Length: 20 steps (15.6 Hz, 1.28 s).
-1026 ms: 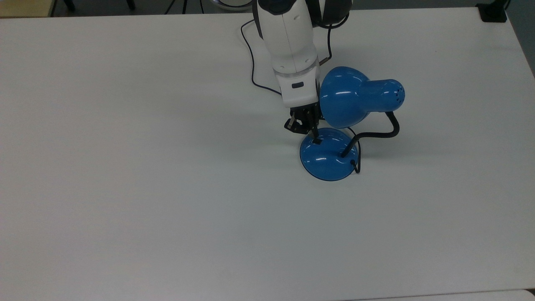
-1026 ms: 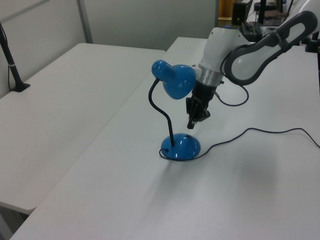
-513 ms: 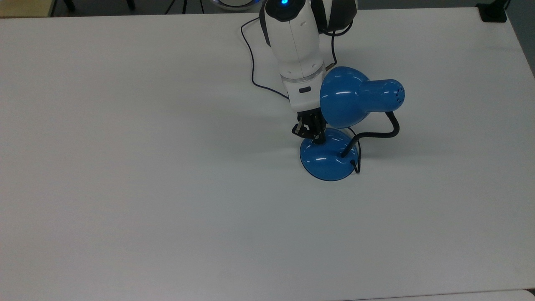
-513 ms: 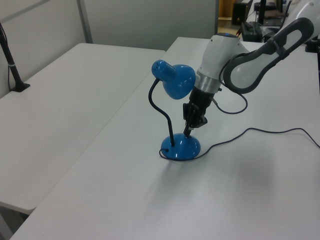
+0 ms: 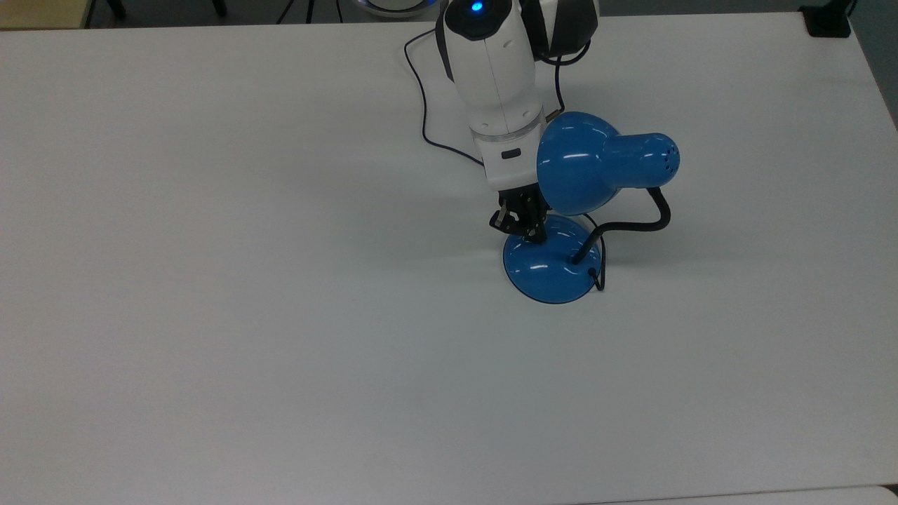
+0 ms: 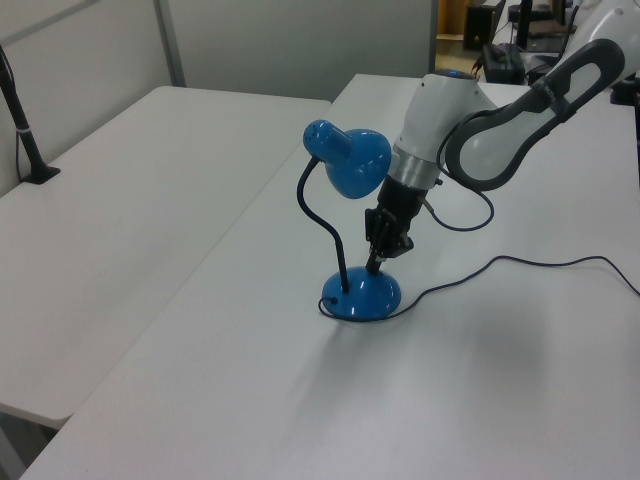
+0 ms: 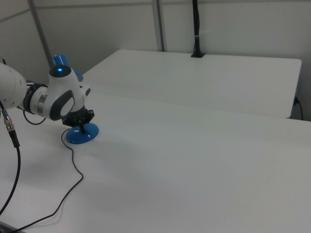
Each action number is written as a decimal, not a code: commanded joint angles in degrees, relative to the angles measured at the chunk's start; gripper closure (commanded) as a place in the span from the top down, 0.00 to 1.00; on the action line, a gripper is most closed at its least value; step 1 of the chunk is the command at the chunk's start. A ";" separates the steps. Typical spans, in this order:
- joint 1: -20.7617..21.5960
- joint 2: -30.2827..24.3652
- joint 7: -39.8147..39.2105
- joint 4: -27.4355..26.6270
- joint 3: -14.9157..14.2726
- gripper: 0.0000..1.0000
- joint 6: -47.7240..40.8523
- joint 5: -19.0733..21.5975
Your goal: Turn on the lamp
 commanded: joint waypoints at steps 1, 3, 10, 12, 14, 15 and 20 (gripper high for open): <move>0.46 2.06 -1.87 0.03 0.49 0.00 3.22 1.49; 0.55 3.03 -1.61 -0.06 1.01 0.00 5.41 1.40; -0.32 -0.30 4.35 -0.85 1.10 0.00 3.94 1.58; -2.25 -2.76 8.31 -0.94 0.93 0.00 -2.02 1.49; -4.97 -5.92 11.82 -0.94 0.67 0.00 -10.09 0.35; -6.20 -7.76 13.84 -0.68 0.14 0.00 -14.92 -0.78; -12.00 -13.75 25.00 1.16 -1.62 0.00 -32.34 -9.74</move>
